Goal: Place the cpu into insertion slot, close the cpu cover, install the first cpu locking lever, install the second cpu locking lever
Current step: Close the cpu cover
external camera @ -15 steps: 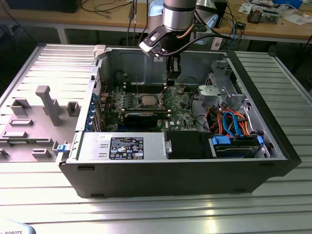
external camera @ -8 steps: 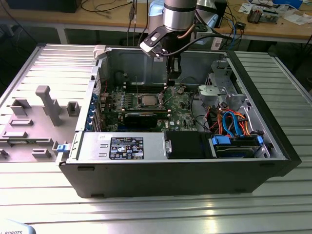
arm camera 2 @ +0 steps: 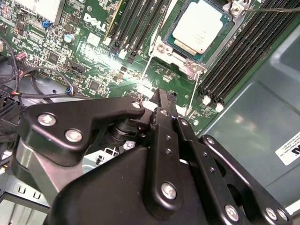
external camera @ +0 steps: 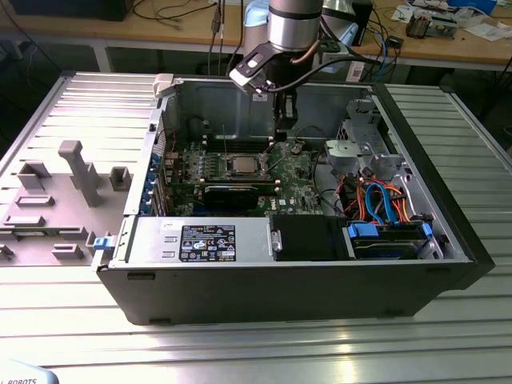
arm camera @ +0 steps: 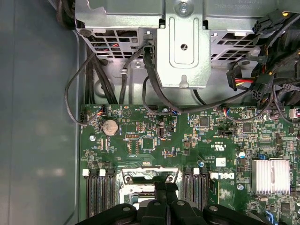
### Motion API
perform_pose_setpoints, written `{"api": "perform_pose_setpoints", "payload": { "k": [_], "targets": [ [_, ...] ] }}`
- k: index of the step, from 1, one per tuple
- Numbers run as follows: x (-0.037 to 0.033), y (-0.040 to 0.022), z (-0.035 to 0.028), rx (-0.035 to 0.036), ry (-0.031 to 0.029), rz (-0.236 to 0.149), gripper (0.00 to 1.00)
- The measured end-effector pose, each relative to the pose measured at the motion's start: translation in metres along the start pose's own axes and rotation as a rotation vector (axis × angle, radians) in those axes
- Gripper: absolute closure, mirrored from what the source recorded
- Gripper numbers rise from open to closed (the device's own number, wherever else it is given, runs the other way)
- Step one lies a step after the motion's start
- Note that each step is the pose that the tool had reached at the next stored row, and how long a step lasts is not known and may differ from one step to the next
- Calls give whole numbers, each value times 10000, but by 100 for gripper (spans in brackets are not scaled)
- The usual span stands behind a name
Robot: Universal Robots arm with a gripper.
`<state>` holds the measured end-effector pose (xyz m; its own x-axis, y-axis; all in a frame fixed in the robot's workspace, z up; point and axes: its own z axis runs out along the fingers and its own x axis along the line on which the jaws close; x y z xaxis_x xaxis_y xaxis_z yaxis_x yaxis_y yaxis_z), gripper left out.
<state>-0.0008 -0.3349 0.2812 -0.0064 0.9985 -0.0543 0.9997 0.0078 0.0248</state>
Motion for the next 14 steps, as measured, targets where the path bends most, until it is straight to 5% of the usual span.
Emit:
{"api": "perform_pose_setpoints", "payload": {
  "k": [10,14],
  "targets": [
    [53,339,180,144,-14,-8,89],
    [70,356,284,150,-15,-8,89]
  ]
}}
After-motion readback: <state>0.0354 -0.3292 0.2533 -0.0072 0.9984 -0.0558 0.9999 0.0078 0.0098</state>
